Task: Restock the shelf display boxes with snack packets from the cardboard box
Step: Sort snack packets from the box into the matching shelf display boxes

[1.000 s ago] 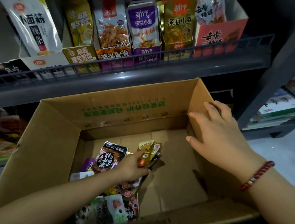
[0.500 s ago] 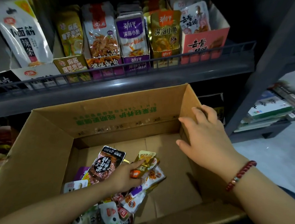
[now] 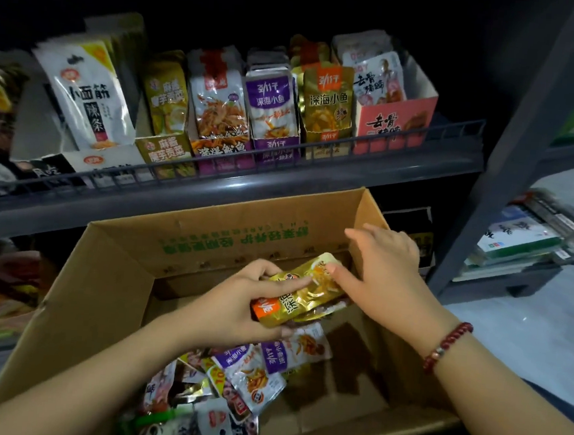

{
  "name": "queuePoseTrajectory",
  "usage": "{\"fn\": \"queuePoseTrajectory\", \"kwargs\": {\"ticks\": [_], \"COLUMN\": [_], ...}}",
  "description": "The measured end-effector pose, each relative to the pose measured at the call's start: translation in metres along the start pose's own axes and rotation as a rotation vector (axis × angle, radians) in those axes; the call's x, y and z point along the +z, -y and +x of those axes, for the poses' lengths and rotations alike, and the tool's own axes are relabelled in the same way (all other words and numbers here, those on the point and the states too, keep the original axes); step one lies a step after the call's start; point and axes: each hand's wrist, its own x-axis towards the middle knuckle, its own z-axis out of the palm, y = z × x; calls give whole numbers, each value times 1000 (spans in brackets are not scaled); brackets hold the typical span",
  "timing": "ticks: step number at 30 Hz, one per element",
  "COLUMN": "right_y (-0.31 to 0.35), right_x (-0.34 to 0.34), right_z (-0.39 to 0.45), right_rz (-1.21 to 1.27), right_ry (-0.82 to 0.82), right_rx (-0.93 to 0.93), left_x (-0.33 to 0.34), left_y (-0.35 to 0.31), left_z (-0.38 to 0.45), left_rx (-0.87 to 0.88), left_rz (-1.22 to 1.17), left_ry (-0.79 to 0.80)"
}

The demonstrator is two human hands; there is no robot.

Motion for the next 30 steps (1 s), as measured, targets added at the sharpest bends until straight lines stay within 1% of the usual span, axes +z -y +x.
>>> {"fn": "queuePoseTrajectory", "kwargs": {"ticks": [1, 2, 3, 4, 7, 8, 9, 11, 13, 15, 17, 19, 21, 23, 24, 26, 28, 30], "right_y": [0, 1, 3, 7, 19, 22, 23, 24, 25, 26, 27, 28, 32, 36, 39, 44, 50, 57], "right_x": [-1, -2, -4, -6, -10, -11, -12, -13, -12, -11, -9, -8, -9, -7, -6, -3, -1, 1], "right_z": [0, -1, -2, -4, -9, -10, -11, -9, -8, -8, -7, -6, -5, -5, -5, -5, -7, -9], "right_rz": [28, 115, 269, 462, 1088, 1233, 1318, 1399, 1411, 1388, 1389, 1430, 1519, 1606, 1633, 1669, 1728, 1817], "right_ry": [-20, -17, 18, 86, 369, 453, 509, 548, 523, 482, 443, 375, 284, 206, 178, 143, 142, 166], "right_rx": [3, 18, 52, 105, 281, 332, 356, 368, 364, 352, 327, 332, 361, 376, 377, 382, 392, 411], "left_x": [-5, -10, -14, -17, -25, -27, -28, -30, -30, -30, -31, -32, -31, -32, -33, -37, -38, -38], "left_y": [-6, -11, -15, -18, -28, -31, -33, -36, -38, -39, -36, -37, -42, -47, -47, -45, -41, -37], "left_z": [-5, -10, -15, -20, -29, -30, -31, -32, -32, -33, -34, -36, -38, -41, -42, -45, -46, -44], "left_rx": [1, 4, 11, 20, 36, 32, 27, 22, 1, -28, -31, -74, -215, -355, -409, -487, -481, -387], "left_rz": [-31, -51, -56, -50, 17, 48, 82, 105, 100, 151, 211, 213, 82, -147, -249, -449, -794, -1193], "left_ry": [-27, -59, -87, -110, -132, -127, -118, -103, -88, -66, -108, -215, -382, -549, -581, -563, -592, -677]}}
